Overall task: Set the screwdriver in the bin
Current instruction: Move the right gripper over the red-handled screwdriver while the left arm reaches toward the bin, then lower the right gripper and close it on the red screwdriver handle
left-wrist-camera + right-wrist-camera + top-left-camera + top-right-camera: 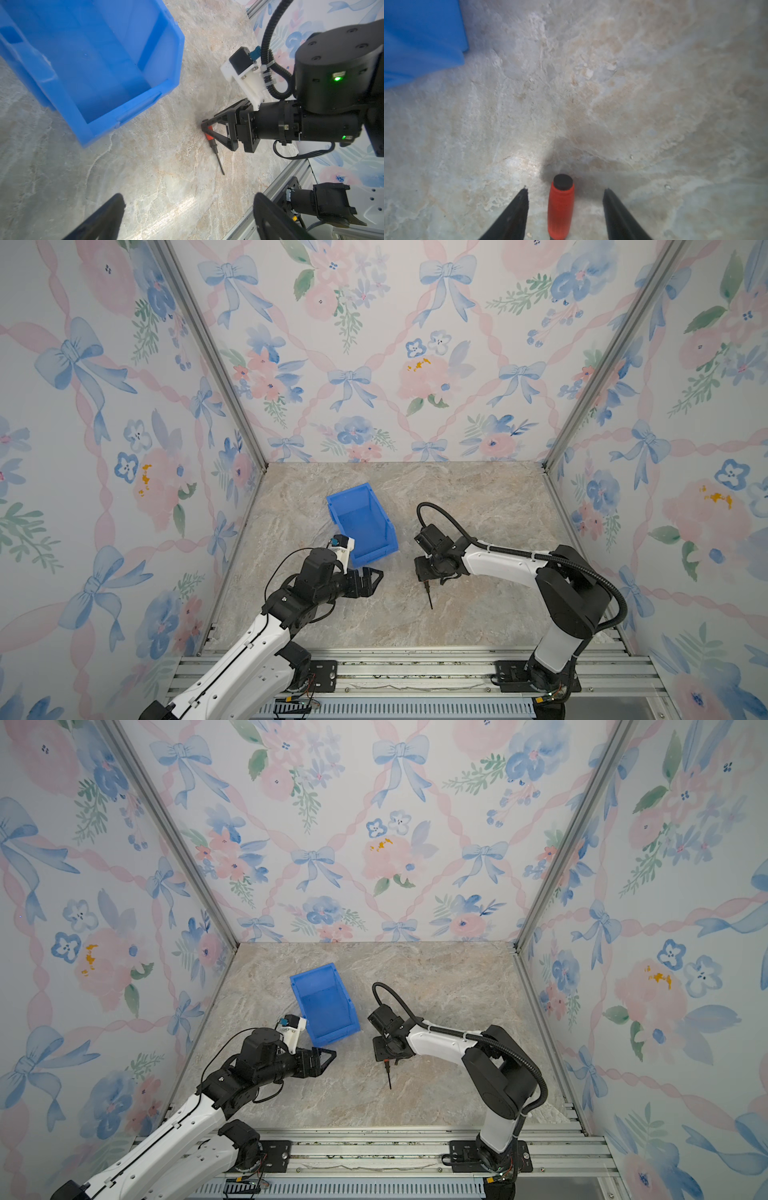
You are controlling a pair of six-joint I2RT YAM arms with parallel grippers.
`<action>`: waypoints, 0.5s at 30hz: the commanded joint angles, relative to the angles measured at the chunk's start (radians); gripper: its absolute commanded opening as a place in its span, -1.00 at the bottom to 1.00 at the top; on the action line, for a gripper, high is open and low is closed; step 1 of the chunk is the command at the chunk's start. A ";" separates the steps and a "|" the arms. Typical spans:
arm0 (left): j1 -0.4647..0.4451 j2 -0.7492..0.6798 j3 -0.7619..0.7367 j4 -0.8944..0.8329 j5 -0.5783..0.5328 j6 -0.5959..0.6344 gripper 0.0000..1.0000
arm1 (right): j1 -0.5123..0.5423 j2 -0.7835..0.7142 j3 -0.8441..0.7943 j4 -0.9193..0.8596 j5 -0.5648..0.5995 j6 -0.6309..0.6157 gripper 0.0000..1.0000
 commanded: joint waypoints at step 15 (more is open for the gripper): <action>-0.012 -0.040 -0.032 0.004 -0.098 -0.030 0.95 | 0.032 0.046 -0.045 0.017 0.003 -0.009 -0.51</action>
